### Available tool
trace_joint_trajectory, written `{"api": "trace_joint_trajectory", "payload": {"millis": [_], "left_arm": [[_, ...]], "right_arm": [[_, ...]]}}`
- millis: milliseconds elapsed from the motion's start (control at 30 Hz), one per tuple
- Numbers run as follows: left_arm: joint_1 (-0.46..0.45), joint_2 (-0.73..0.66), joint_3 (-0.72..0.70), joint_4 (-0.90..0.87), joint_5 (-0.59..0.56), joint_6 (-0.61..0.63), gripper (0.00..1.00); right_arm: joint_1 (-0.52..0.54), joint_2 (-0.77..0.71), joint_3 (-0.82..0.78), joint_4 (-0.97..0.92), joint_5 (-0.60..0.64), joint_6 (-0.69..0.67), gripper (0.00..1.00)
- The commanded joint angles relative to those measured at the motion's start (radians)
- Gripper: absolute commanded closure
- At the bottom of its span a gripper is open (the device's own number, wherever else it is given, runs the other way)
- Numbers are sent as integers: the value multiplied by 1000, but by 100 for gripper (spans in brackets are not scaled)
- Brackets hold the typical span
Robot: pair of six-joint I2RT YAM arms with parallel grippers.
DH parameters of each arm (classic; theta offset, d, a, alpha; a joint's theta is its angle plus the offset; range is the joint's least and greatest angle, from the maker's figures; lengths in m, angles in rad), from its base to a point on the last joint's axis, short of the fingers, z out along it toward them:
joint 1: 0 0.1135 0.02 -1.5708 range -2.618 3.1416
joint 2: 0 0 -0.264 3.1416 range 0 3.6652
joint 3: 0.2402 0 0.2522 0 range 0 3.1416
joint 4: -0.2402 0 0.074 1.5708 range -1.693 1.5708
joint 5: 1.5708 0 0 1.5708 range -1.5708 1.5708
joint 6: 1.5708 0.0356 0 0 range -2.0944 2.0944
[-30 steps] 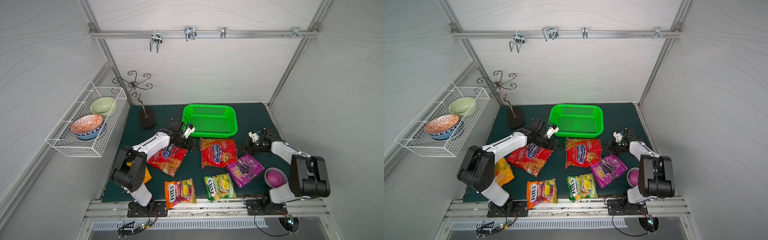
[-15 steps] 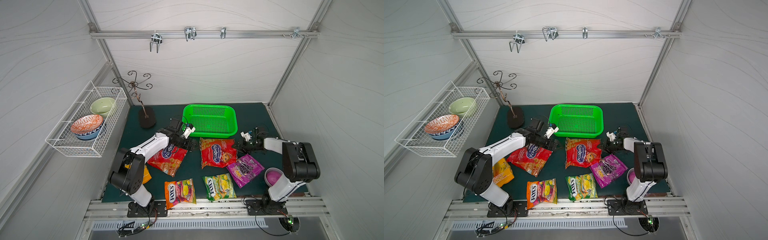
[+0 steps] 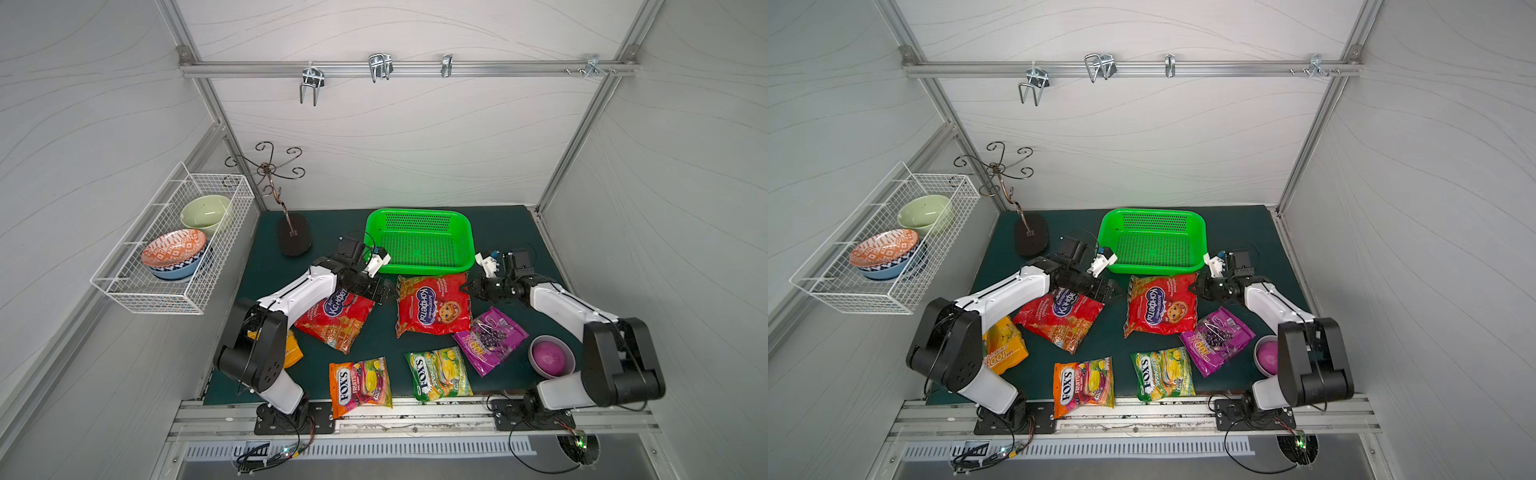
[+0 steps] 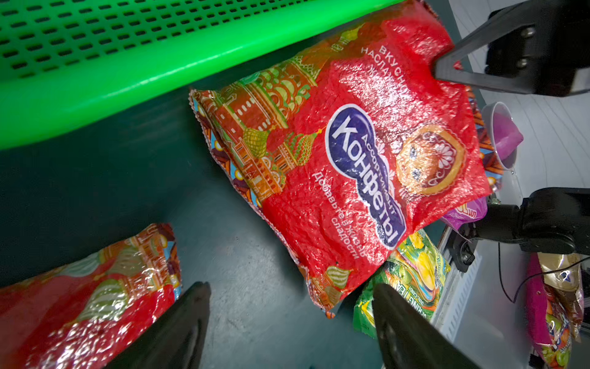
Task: Put the candies in the basket
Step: Pick up the candy at the center of the board.
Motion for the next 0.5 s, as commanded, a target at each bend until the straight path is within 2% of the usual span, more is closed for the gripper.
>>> {"api": "trace_joint_trajectory", "payload": {"millis": [0, 233, 467], "left_arm": [[-3, -33, 45, -74, 2, 96, 16], [-3, -51, 76, -128, -44, 162, 16], [-2, -42, 124, -211, -18, 241, 15]], "right_arm": [[83, -147, -10, -88, 53, 74, 100], [271, -298, 37, -181, 138, 165, 100], [348, -259, 241, -236, 163, 148, 100]]}}
